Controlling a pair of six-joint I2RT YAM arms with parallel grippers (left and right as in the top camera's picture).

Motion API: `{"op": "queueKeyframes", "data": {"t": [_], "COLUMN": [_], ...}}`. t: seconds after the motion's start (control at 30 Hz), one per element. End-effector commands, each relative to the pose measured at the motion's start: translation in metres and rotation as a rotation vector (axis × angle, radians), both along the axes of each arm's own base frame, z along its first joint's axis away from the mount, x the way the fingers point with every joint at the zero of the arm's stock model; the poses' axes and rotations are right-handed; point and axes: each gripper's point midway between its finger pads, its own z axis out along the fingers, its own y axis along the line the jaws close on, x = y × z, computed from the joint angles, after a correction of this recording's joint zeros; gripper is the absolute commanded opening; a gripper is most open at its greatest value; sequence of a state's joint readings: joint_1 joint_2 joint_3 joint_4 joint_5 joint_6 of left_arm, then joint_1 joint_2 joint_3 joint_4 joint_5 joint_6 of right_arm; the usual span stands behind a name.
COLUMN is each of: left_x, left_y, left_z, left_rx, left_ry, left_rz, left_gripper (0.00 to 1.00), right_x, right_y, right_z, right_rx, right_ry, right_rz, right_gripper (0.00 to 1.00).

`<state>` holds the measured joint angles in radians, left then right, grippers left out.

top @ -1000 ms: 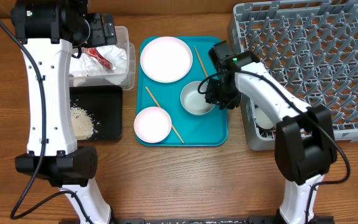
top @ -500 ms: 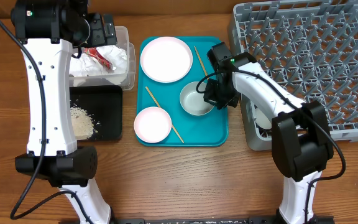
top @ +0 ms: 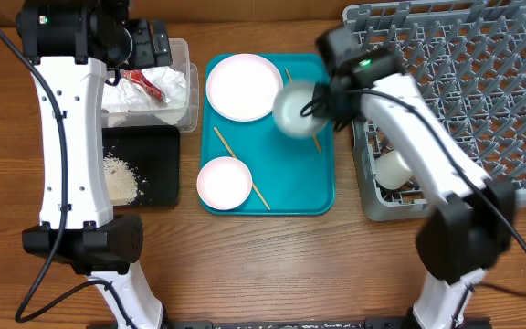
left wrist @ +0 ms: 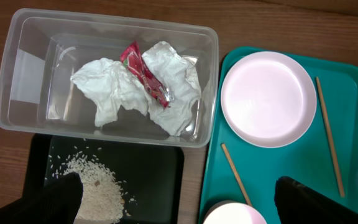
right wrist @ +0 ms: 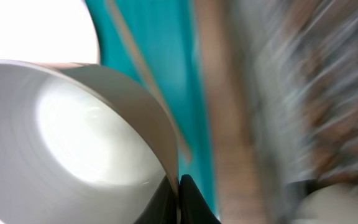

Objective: Sort waste into correct bins and load items into the dishwasher
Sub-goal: 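Grasp the grey bowl on the teal tray with the right gripper, then carry the grey bowl to the back of the dish rack and release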

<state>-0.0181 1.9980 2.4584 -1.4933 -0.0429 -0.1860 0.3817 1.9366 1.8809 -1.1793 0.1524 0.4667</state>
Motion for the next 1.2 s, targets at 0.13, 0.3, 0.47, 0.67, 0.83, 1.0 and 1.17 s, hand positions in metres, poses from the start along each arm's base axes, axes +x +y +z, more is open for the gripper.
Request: {"op": "queueKeyframes", "data": {"t": [0.13, 0.3, 0.47, 0.67, 0.83, 1.0, 1.17], "left_x": [0.0, 0.0, 0.0, 0.0, 0.0, 0.0, 0.0], "left_y": [0.002, 0.002, 0.002, 0.002, 0.002, 0.002, 0.002], "left_z": [0.007, 0.007, 0.007, 0.007, 0.007, 0.007, 0.007], "left_rx": [0.003, 0.003, 0.003, 0.003, 0.003, 0.003, 0.003], "left_ry": [-0.023, -0.023, -0.023, -0.023, -0.023, -0.023, -0.023], "left_rz": [0.024, 0.023, 0.023, 0.023, 0.023, 0.023, 0.023], "left_gripper": [1.0, 1.0, 1.0, 1.0, 1.0, 1.0, 1.0], "right_x": [0.02, 0.046, 0.09, 0.132, 0.153, 0.16, 0.161], "right_y": [-0.126, -0.156, -0.175, -0.178, -0.166, -0.161, -0.159], "right_z": [0.148, 0.154, 0.14, 0.106, 0.07, 0.037, 0.013], "right_rx": [-0.564, -0.693, -0.818, -0.969, -1.024, -1.037, -1.049], "right_ry": [-0.494, -0.56, -0.548, -0.485, -0.423, -0.372, -0.324], "right_rz": [-0.388, -0.464, -0.39, -0.233, -0.094, -0.056, -0.023], "right_gripper": [0.04, 0.04, 0.04, 0.04, 0.04, 0.04, 0.04]}}
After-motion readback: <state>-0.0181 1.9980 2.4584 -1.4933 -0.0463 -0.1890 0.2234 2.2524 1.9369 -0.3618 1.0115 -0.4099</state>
